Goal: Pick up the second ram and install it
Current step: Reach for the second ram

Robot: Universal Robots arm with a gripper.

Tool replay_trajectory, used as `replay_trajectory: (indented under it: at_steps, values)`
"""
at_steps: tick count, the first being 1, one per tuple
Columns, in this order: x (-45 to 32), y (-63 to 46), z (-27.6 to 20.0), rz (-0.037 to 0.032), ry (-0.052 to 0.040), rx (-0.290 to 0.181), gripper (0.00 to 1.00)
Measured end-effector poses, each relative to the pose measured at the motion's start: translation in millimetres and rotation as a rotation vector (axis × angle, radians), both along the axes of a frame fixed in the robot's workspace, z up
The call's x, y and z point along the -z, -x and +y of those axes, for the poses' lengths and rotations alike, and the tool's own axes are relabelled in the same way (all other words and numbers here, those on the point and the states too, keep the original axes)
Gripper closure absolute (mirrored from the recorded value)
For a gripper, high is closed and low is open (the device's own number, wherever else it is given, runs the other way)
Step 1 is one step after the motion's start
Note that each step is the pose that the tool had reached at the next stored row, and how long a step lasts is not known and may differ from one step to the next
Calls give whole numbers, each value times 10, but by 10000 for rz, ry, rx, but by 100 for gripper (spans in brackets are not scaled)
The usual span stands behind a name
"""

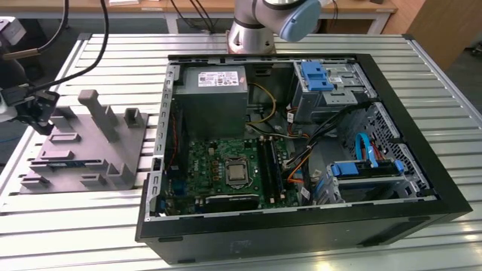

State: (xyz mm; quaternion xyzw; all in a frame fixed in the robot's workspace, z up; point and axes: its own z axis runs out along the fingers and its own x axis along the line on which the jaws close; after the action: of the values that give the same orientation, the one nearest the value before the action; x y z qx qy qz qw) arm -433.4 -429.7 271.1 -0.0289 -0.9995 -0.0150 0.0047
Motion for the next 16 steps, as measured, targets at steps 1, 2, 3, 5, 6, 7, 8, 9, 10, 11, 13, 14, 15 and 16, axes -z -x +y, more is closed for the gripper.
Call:
replay_trajectory:
  at_steps: [1,2,3,5,6,7,8,9,10,11,13,14,15,16]
  values:
    - [9,-11,0,65,13,-44,90]
    - [27,-18,-1,92,14,-132,90]
    - [44,-23,0,113,16,-227,90]
    - [75,-33,0,156,22,-415,90]
    - [93,-39,-2,176,24,-473,90]
    - [109,-43,-13,192,24,-490,90]
    - [125,-47,-30,204,26,-497,90]
    - [143,-52,-52,210,25,-500,90]
    - [161,-56,-74,215,24,-502,90]
    - [177,-61,-96,221,24,-504,90]
    - [215,-78,-132,223,22,-507,90]
    - [233,-94,-145,224,22,-508,90]
    - [250,-115,-157,225,23,-508,90]
    - [269,-139,-168,228,24,-508,90]
